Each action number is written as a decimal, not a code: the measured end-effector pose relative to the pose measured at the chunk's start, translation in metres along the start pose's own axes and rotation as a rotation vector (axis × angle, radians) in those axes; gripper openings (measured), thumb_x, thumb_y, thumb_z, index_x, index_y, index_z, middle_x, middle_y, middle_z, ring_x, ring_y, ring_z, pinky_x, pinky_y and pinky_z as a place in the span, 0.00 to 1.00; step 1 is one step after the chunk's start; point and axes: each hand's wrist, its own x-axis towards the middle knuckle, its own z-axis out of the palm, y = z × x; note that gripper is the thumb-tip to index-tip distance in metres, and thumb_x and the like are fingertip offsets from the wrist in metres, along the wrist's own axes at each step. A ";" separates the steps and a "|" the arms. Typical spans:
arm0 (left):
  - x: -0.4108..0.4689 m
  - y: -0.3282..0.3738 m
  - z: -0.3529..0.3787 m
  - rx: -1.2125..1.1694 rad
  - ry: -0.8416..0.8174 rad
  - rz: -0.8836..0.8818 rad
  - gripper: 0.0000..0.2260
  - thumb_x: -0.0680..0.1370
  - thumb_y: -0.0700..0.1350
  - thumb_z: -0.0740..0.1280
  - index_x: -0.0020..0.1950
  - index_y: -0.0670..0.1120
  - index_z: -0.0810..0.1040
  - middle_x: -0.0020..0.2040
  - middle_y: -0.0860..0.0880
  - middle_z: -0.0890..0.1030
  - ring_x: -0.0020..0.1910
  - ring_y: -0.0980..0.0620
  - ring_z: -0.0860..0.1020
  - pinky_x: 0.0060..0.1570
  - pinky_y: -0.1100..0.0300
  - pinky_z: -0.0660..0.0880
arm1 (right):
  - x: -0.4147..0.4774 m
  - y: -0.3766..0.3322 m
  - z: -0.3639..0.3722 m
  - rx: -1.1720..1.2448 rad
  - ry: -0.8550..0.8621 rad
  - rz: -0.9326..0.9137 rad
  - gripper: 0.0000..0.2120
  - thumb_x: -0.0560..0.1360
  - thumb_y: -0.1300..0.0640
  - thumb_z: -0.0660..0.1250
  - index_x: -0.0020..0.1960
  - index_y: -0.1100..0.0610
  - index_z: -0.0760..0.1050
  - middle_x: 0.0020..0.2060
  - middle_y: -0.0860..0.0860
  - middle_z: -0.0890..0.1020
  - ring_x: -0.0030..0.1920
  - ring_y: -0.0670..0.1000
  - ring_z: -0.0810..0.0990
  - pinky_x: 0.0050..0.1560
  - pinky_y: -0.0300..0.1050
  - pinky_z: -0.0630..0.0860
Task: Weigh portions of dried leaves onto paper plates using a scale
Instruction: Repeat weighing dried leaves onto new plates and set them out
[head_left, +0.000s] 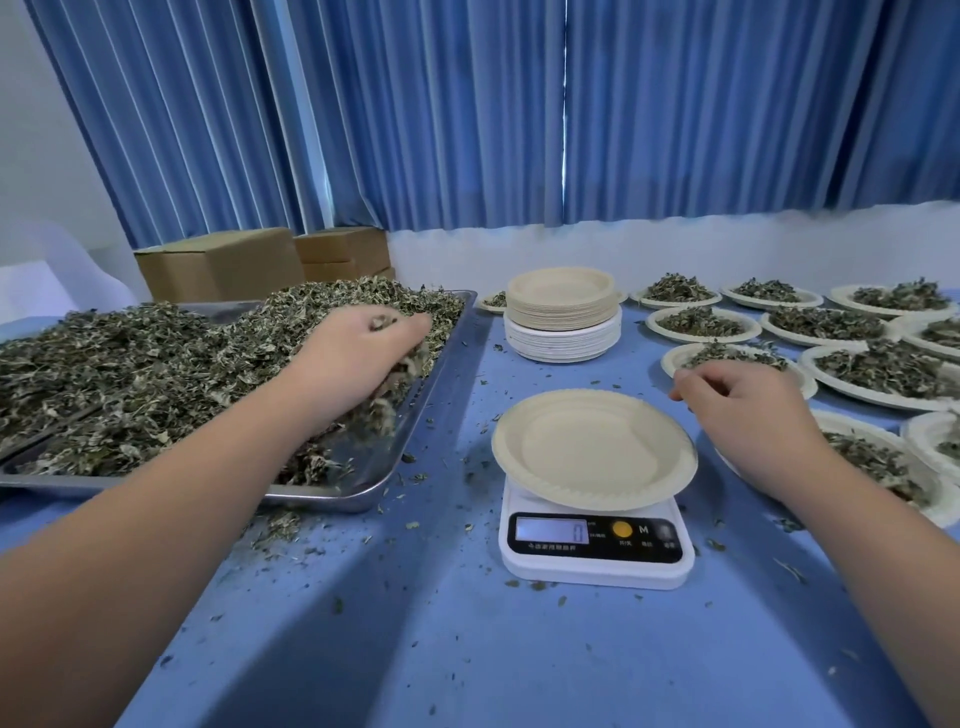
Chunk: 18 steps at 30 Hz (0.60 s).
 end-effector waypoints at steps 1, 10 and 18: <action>0.003 0.013 0.004 -0.037 0.014 0.031 0.23 0.76 0.64 0.64 0.43 0.44 0.80 0.39 0.39 0.83 0.34 0.41 0.82 0.42 0.51 0.81 | 0.000 0.000 0.000 -0.006 0.001 -0.002 0.14 0.80 0.54 0.61 0.40 0.57 0.81 0.17 0.43 0.70 0.21 0.41 0.68 0.28 0.41 0.59; 0.007 0.104 0.075 -0.239 -0.031 0.255 0.20 0.78 0.58 0.64 0.36 0.43 0.75 0.26 0.51 0.71 0.24 0.54 0.68 0.26 0.64 0.66 | 0.001 0.002 -0.002 -0.037 0.004 -0.028 0.17 0.80 0.55 0.61 0.42 0.66 0.79 0.18 0.45 0.67 0.23 0.44 0.67 0.27 0.37 0.58; -0.003 0.083 0.130 -0.042 -0.302 0.242 0.16 0.78 0.62 0.62 0.47 0.51 0.78 0.40 0.53 0.80 0.35 0.60 0.74 0.33 0.69 0.68 | 0.004 0.005 -0.001 0.009 0.012 -0.048 0.15 0.79 0.55 0.63 0.40 0.63 0.80 0.19 0.45 0.70 0.24 0.41 0.69 0.27 0.34 0.63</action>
